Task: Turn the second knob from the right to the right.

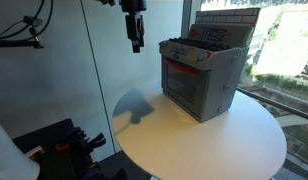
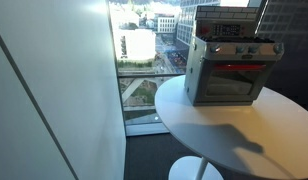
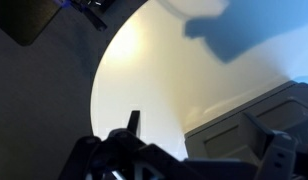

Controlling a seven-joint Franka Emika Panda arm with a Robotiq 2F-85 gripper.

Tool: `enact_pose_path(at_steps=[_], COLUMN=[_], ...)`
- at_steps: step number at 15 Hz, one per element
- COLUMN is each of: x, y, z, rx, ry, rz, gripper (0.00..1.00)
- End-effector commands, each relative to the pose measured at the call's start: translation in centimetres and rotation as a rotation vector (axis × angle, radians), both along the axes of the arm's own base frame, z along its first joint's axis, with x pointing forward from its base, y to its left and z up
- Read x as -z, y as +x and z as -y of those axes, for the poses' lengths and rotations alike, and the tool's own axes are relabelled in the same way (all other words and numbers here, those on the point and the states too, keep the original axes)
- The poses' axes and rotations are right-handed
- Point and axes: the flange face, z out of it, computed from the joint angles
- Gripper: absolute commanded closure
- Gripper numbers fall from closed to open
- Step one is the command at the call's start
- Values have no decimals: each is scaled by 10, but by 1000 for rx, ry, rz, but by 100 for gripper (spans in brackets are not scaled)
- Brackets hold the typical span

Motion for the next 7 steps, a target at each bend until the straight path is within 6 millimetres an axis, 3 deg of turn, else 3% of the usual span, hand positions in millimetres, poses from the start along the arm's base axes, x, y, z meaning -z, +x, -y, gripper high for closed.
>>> enact_pose_path(at_steps=[1,7], x=[-9,0], y=[-2,-2], z=[4,1], rx=[-37,-16], ry=[-24,-11], rz=[-32,-23], gripper=[0,0])
